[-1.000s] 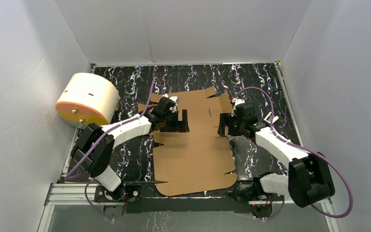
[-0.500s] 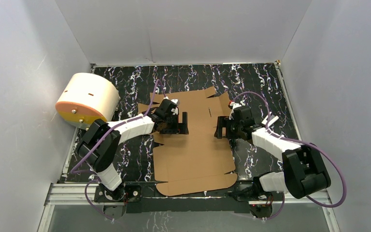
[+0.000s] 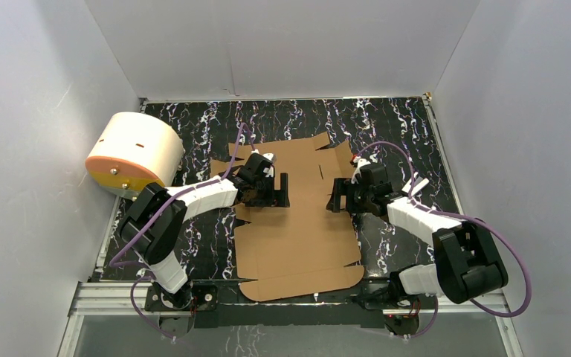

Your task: Fold the paper box

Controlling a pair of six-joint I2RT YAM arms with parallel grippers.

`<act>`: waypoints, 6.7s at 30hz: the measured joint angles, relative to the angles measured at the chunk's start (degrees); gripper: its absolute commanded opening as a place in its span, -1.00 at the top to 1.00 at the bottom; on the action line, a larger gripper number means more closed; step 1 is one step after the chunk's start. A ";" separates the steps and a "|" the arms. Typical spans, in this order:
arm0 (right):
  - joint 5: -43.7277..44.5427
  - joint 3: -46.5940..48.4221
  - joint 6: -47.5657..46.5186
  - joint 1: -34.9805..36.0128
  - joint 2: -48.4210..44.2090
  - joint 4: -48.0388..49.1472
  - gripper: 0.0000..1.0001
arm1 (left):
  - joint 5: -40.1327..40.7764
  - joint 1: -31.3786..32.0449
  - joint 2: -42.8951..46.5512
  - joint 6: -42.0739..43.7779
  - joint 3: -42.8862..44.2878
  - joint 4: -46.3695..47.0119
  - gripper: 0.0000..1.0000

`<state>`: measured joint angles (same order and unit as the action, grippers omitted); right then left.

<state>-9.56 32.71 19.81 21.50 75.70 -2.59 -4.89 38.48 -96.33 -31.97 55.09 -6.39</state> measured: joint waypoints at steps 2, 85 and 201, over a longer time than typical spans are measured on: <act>-1.01 -0.33 0.17 0.00 -0.35 0.96 -0.76 | 0.00 0.00 0.00 0.00 0.00 0.07 -0.82; -9.18 6.49 1.62 7.78 7.02 7.23 -0.61 | 3.08 0.17 0.22 -0.02 -0.07 0.24 -0.84; -35.71 70.73 -74.36 -1.22 38.05 -40.63 1.00 | -15.69 -20.11 8.87 25.31 3.41 20.59 0.54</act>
<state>-45.28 103.44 -54.54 20.27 113.75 -43.22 -20.58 18.37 -87.46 -6.66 58.50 14.20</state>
